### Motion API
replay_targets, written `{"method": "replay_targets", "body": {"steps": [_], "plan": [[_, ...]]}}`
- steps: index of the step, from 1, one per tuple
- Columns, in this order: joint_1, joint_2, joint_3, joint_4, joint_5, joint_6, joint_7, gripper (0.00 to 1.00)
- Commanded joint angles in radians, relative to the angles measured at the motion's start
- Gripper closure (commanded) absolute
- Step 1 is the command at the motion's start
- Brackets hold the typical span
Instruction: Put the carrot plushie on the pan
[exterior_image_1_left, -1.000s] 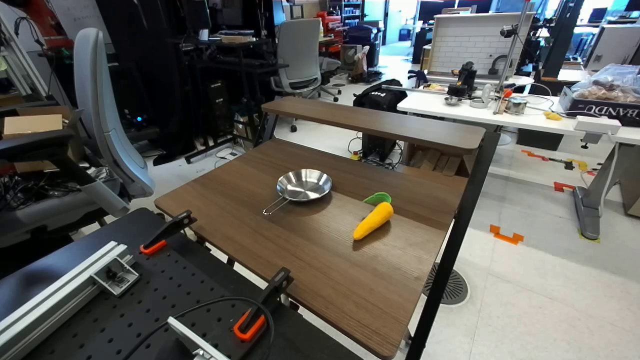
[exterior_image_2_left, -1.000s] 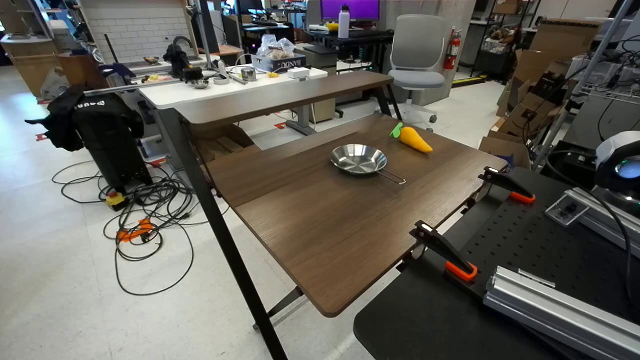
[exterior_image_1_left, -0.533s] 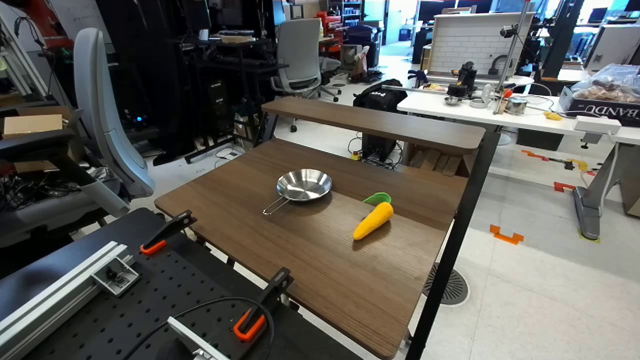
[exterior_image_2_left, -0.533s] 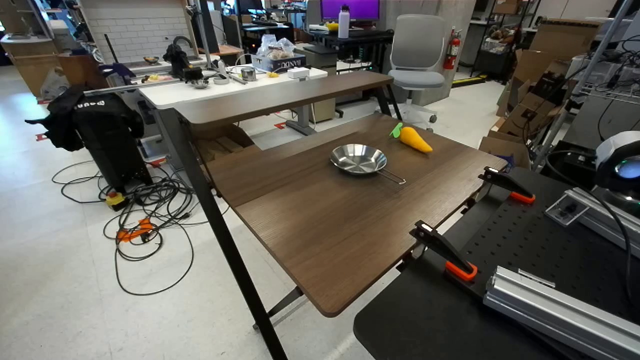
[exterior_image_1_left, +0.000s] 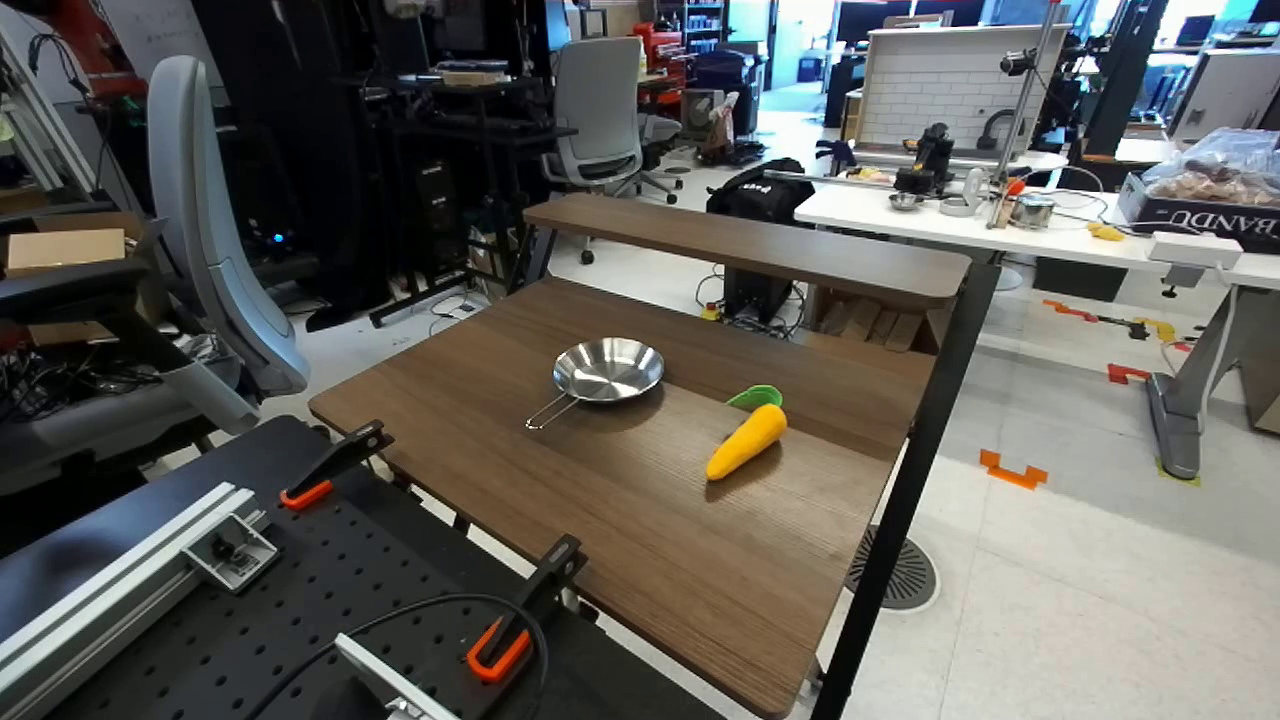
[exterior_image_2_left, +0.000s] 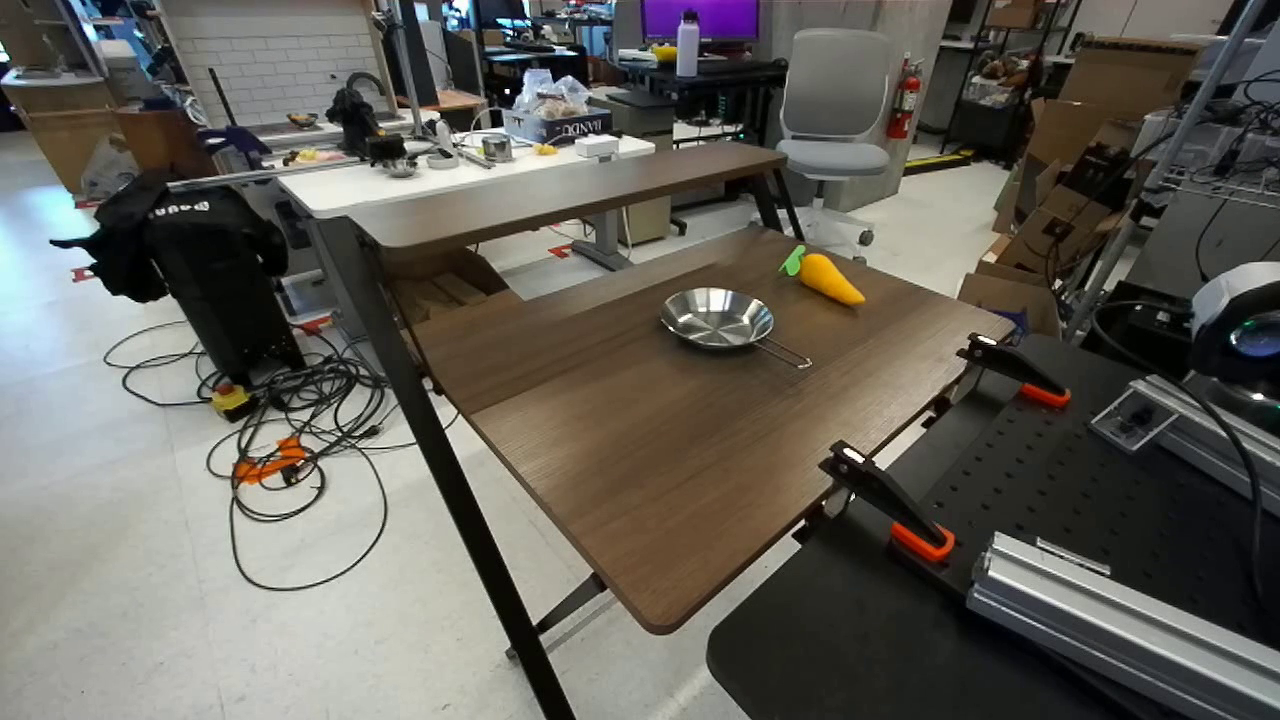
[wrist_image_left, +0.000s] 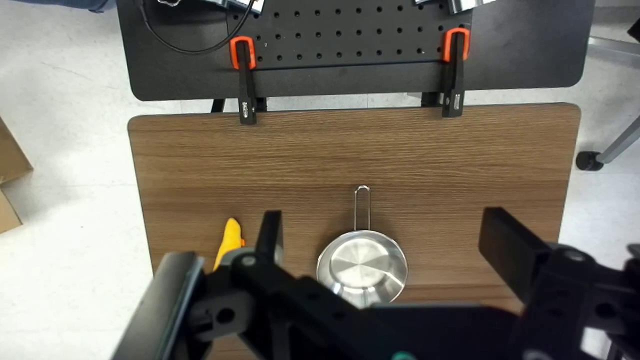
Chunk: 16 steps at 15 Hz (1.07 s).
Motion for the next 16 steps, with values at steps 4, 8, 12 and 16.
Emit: {"method": "replay_targets", "body": {"steps": [4,8,12,16], "plan": [[-0.014,0.13,-0.006,-0.001,-0.058,0.168,0.019,0.0],[-0.037,0.239,-0.027,0.0,-0.094,0.313,0.028,0.0],[-0.065,0.362,-0.068,0.013,-0.097,0.447,0.018,0.0],[-0.088,0.499,-0.104,0.048,-0.093,0.562,0.014,0.0]]}}
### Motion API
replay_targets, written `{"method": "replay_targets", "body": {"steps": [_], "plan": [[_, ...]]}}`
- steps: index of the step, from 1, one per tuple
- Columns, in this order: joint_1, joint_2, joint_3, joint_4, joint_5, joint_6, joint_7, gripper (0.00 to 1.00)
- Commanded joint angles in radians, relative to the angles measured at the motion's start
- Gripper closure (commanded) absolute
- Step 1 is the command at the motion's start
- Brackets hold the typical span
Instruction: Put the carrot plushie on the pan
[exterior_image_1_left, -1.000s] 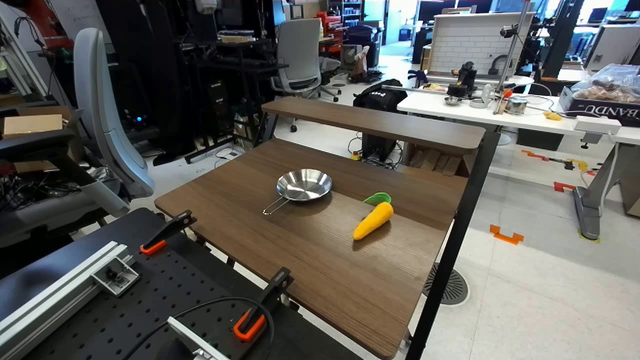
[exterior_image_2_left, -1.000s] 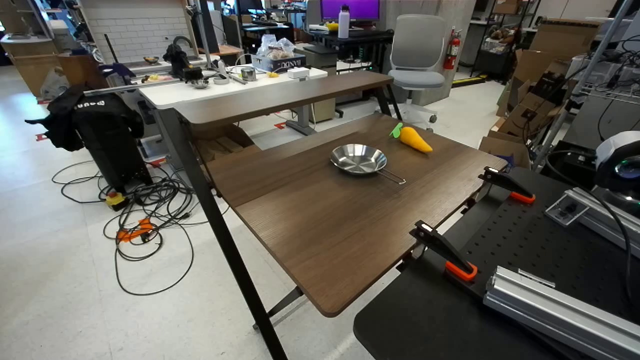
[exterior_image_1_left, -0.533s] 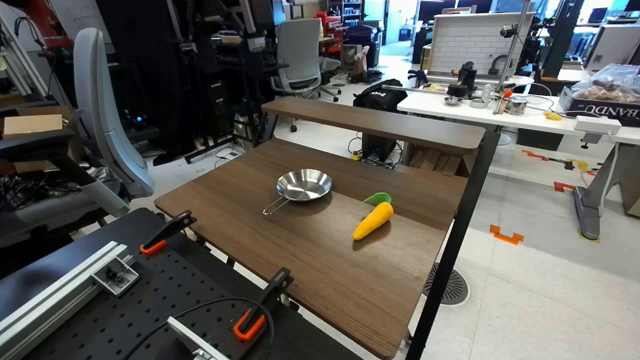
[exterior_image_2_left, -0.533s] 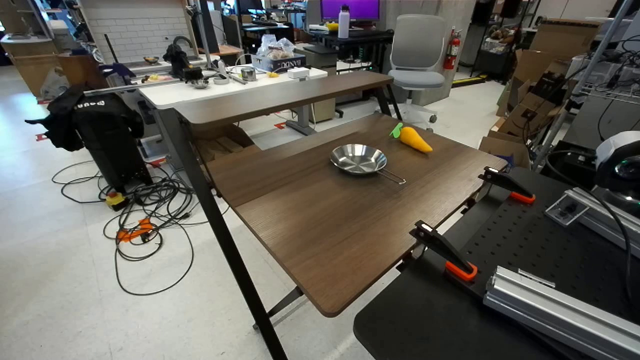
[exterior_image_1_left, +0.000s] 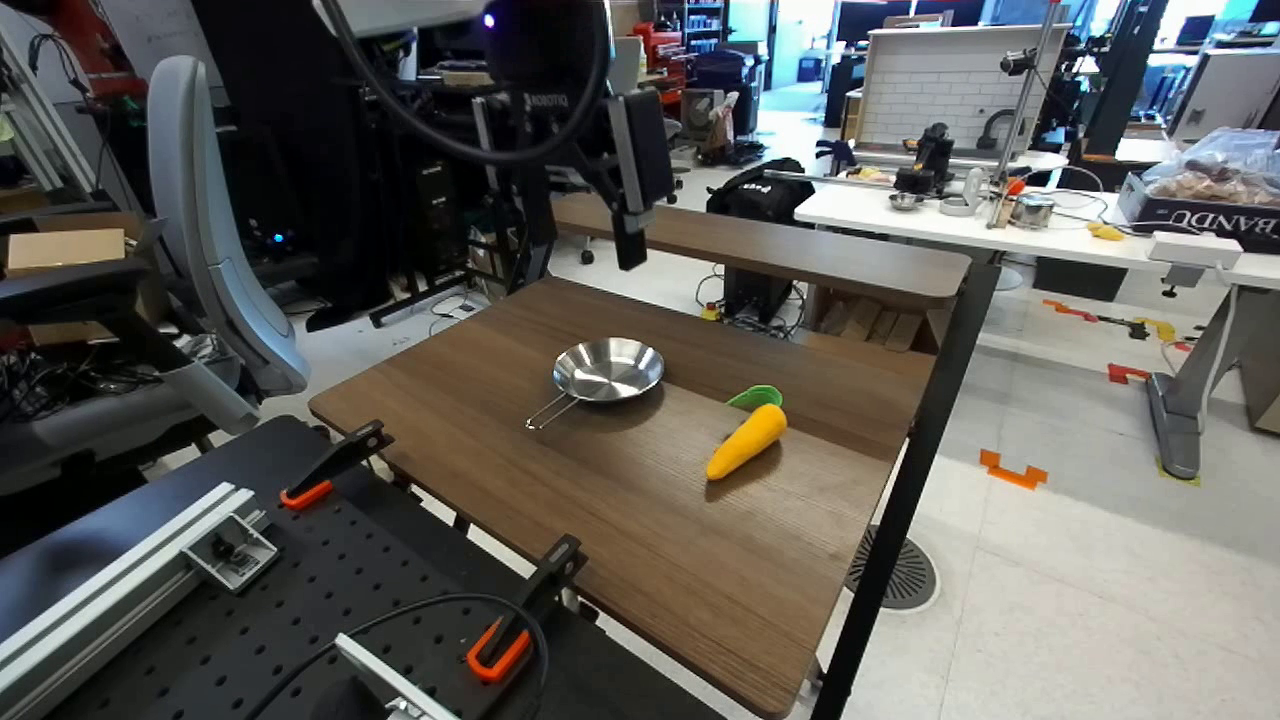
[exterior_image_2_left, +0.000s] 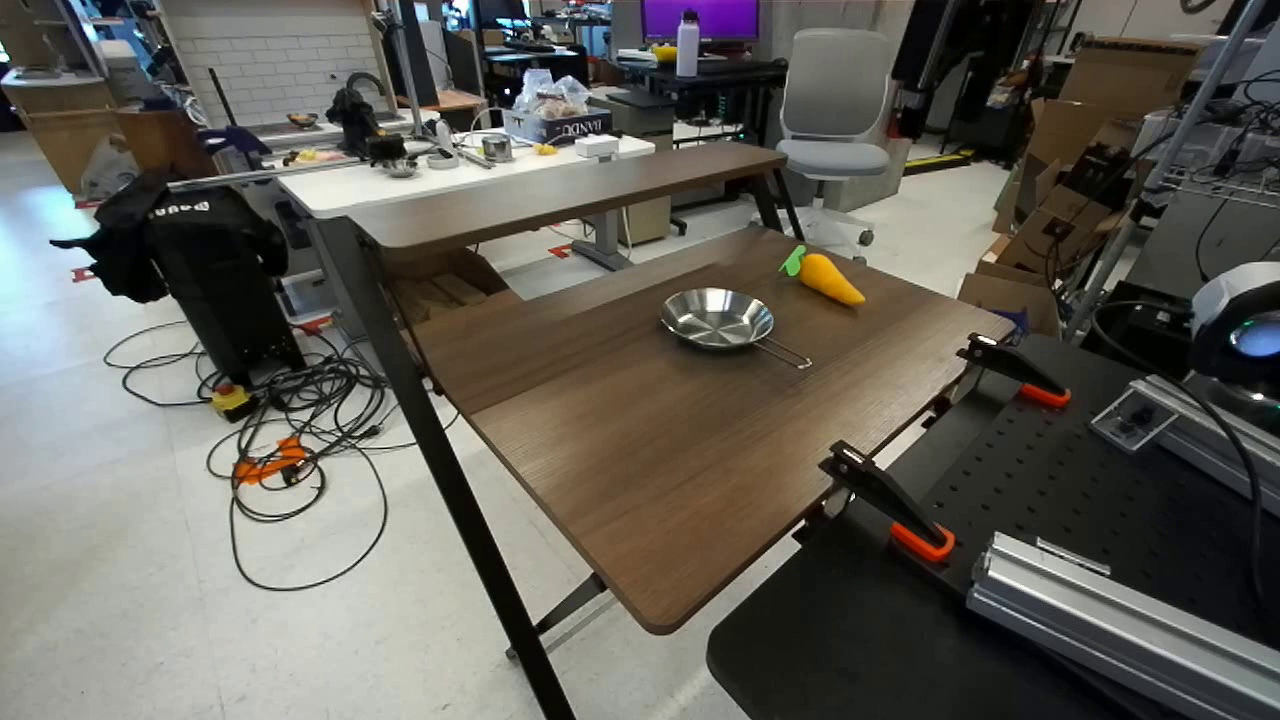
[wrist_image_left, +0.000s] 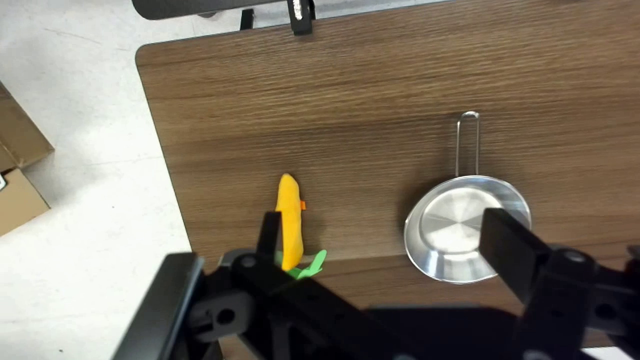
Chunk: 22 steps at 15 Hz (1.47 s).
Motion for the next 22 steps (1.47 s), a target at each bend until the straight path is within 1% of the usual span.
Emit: {"method": "replay_targets", "body": {"steps": [1,4,12,18,22], "plan": [[-0.021,0.143,-0.027,0.066,-0.006,0.097,-0.005,0.0],[-0.025,0.249,-0.043,0.119,0.0,0.154,-0.017,0.0],[-0.021,0.501,-0.048,0.293,0.005,0.22,-0.03,0.0],[-0.028,0.656,-0.038,0.399,0.013,0.274,-0.05,0.0],[-0.031,0.731,-0.038,0.452,0.015,0.298,-0.049,0.0]]}}
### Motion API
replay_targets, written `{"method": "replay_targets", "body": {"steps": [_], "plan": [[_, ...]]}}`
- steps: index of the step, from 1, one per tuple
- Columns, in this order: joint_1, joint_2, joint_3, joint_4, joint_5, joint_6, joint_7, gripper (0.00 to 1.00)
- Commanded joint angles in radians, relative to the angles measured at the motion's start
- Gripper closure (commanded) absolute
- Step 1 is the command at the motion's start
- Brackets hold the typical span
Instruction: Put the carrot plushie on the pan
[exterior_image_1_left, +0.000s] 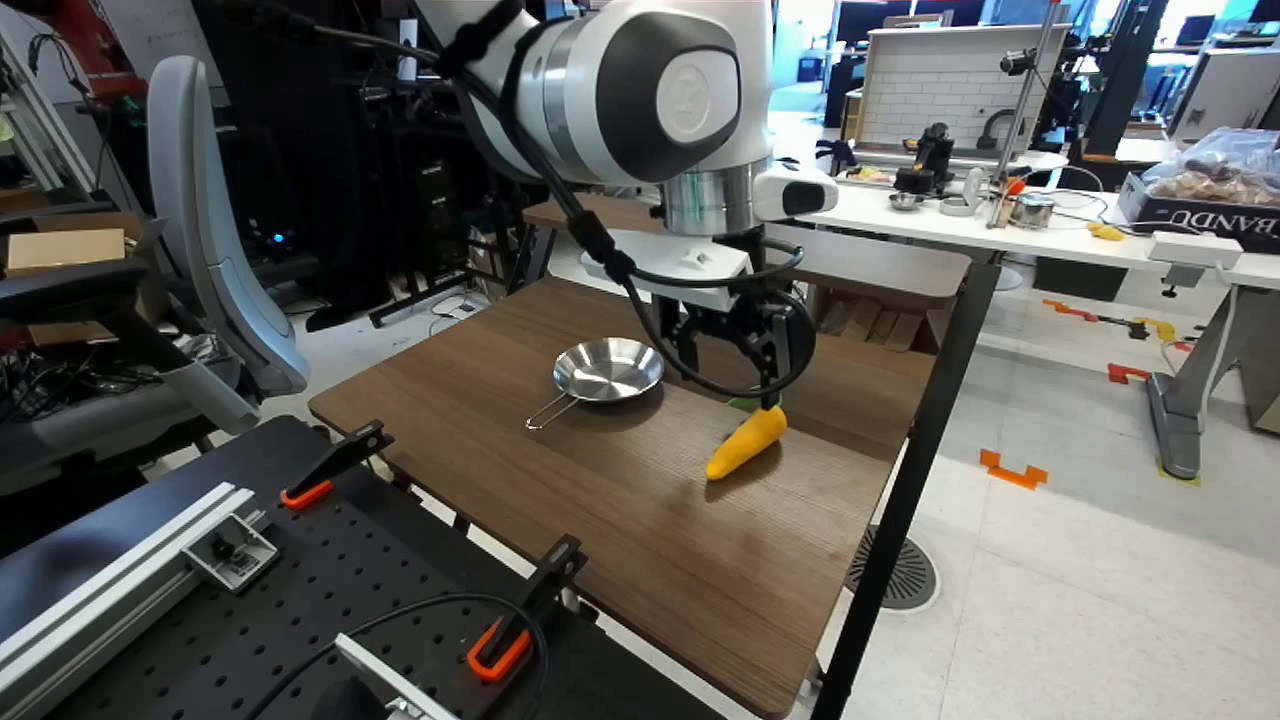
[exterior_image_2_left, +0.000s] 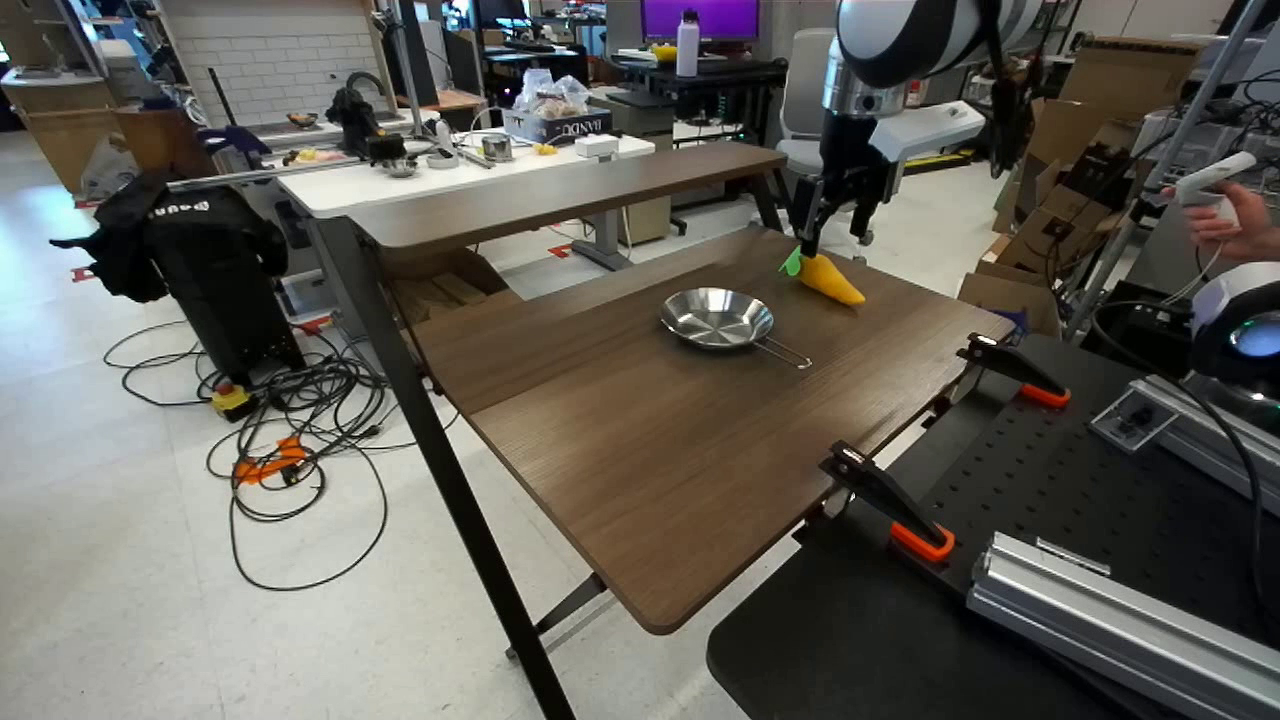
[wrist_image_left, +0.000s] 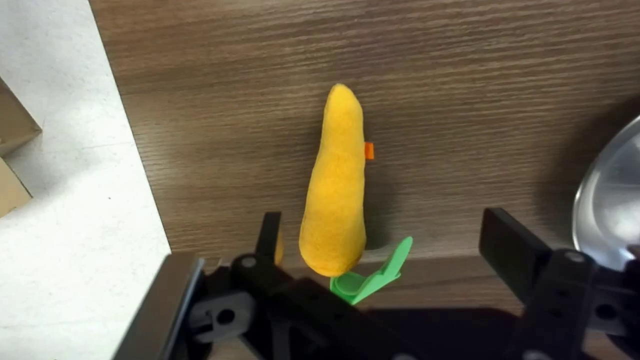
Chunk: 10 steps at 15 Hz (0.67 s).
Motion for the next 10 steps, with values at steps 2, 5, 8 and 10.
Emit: {"method": "replay_targets", "body": {"steps": [2,5,8,10], "plan": [[-0.022,0.098,0.012,0.08,0.02,0.036,-0.029,0.0],[-0.031,0.133,0.017,0.101,0.026,0.041,-0.034,0.0],[-0.041,0.16,0.018,0.115,0.031,0.042,-0.038,0.0],[-0.05,0.177,0.019,0.122,0.039,0.046,-0.045,0.0]]}}
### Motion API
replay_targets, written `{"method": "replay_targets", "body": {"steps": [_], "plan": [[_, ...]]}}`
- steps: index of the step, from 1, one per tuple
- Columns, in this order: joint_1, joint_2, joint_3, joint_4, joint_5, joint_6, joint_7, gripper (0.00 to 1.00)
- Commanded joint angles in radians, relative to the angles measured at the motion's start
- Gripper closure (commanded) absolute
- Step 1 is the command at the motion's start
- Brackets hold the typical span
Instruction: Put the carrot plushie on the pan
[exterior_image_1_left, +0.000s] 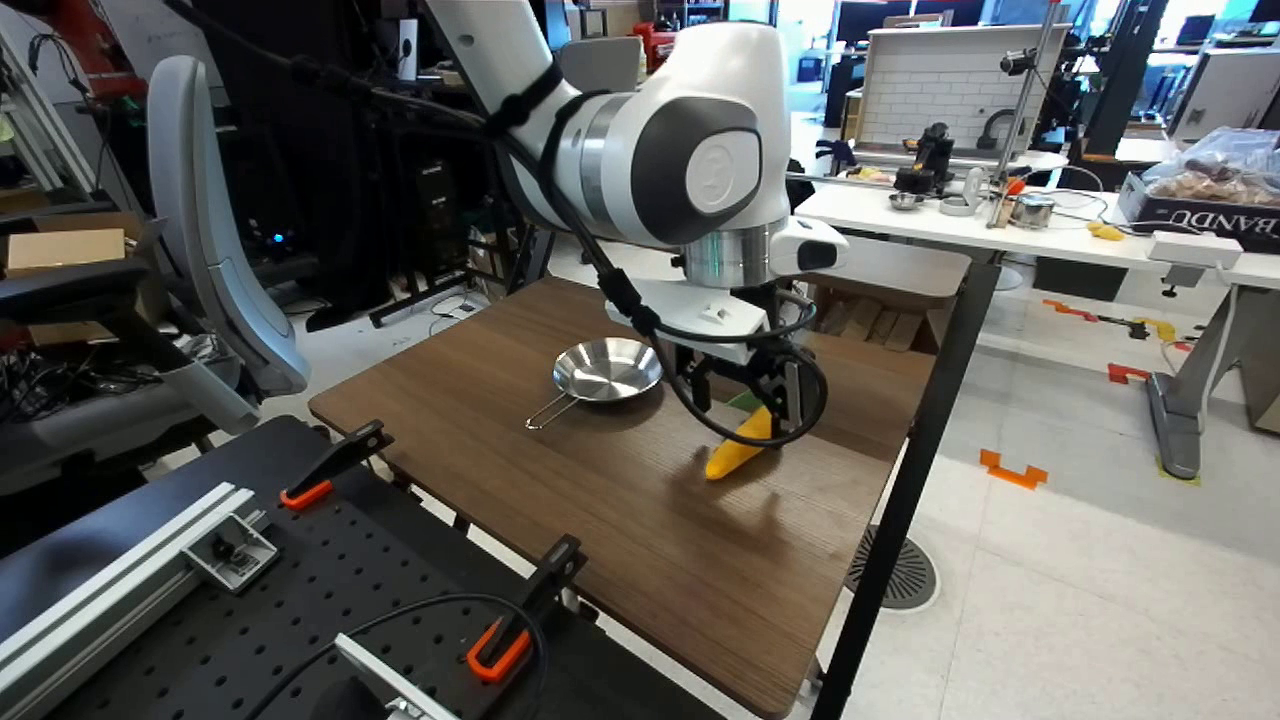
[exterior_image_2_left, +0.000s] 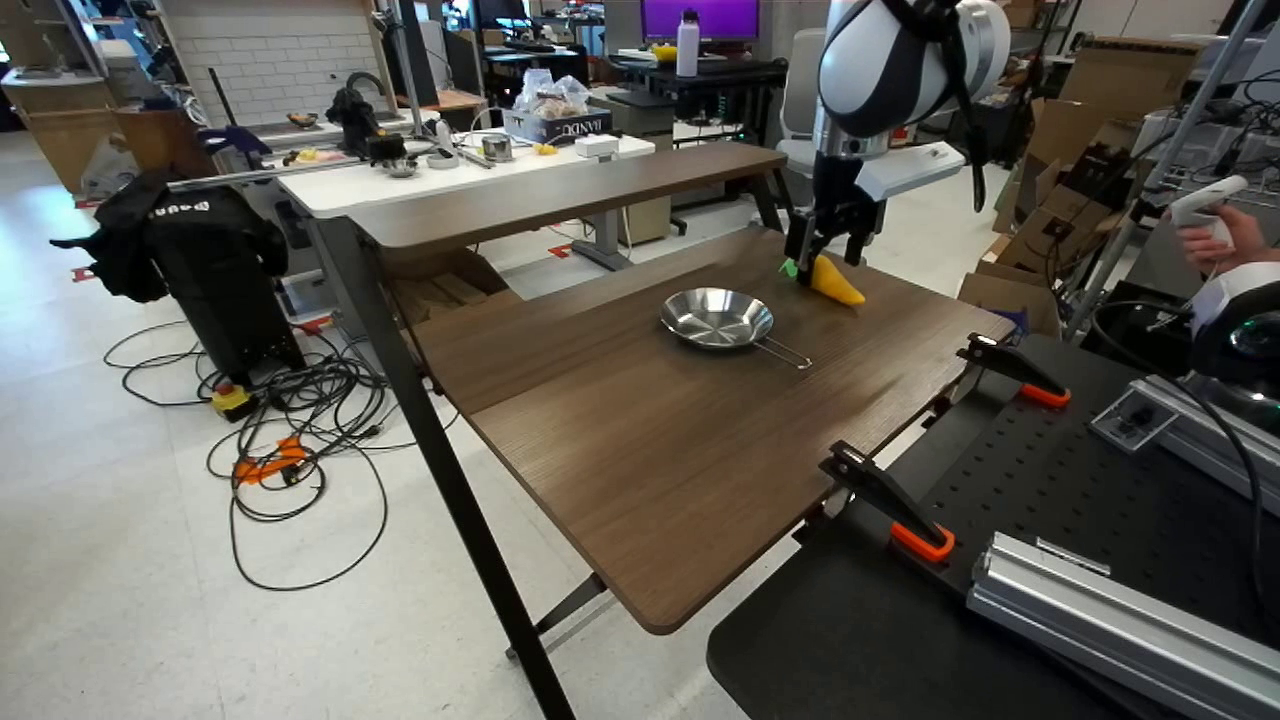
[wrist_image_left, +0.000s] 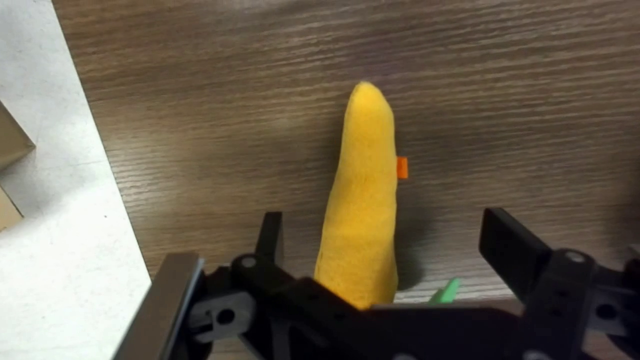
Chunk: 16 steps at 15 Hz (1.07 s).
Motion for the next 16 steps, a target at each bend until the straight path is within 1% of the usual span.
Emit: {"method": "replay_targets", "body": {"steps": [1,2,5,8,9,10,11,12,13,14,16], "plan": [[-0.038,0.048,0.02,0.034,0.026,0.043,-0.043,0.11],[-0.04,0.052,0.019,0.034,0.024,0.053,-0.045,0.26],[-0.048,0.058,0.02,0.029,0.02,0.096,-0.056,0.51],[-0.05,0.062,0.018,0.022,0.016,0.133,-0.061,0.73],[-0.05,0.061,0.019,0.02,0.016,0.137,-0.062,0.8],[-0.049,0.056,0.019,0.016,0.015,0.145,-0.063,0.88],[-0.05,0.051,0.022,0.013,0.017,0.145,-0.065,0.95],[-0.042,0.041,0.02,0.009,0.014,0.135,-0.061,0.99],[-0.042,0.032,0.025,0.004,0.015,0.137,-0.063,1.0],[-0.04,0.019,0.034,-0.006,0.017,0.135,-0.067,0.96],[-0.031,-0.003,0.046,-0.022,0.016,0.134,-0.07,0.99]]}}
